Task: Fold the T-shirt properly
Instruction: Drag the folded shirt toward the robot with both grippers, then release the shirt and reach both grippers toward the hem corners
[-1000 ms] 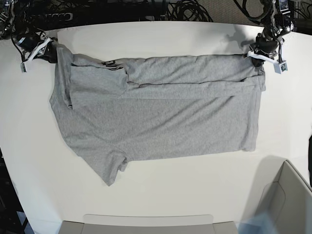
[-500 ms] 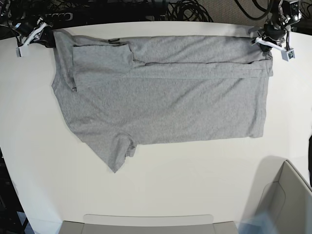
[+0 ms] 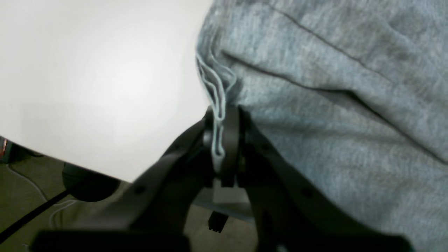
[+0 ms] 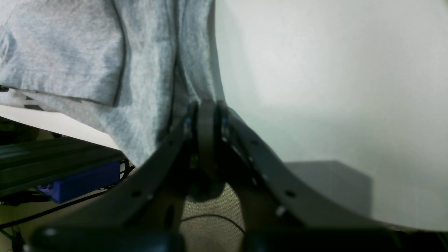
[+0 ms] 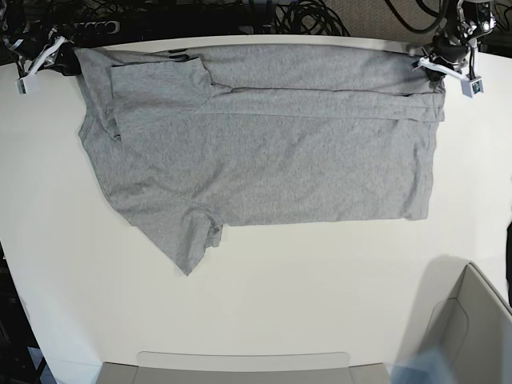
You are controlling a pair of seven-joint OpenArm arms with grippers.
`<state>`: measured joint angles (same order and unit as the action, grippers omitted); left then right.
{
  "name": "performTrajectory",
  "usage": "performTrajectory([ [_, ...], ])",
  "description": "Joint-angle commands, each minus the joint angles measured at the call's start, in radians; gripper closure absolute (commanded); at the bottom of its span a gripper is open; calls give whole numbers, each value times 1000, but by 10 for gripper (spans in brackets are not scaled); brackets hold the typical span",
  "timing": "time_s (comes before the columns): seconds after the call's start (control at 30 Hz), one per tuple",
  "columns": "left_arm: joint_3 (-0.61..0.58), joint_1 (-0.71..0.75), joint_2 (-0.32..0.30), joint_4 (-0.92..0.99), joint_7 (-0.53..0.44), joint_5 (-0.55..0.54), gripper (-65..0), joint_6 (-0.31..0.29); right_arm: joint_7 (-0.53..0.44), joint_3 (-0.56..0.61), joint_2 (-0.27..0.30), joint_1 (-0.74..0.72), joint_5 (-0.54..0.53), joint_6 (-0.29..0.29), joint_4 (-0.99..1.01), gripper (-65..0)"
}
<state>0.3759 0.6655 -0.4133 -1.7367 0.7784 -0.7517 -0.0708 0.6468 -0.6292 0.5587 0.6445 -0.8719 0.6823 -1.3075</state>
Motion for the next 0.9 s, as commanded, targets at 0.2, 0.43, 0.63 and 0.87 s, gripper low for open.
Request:
performTrajectory([
  [0.2, 13, 9, -14, -78, -3, 4, -158, 7, 24, -71, 16, -28, 39, 16, -2, -94],
  [0.43, 99, 9, -11, -96, 8, 4, -158, 9, 28, -129, 25, -39, 43, 16, -31, -89],
  [0.63, 188, 6, -11, -200, 62, 4, -158, 6, 28, -226, 25, -55, 44, 16, -116, -89],
  [0.87, 70, -180, -12, -262, 92, 4, -156, 6, 38, -136, -12, -237, 263, 10, -332, -88],
])
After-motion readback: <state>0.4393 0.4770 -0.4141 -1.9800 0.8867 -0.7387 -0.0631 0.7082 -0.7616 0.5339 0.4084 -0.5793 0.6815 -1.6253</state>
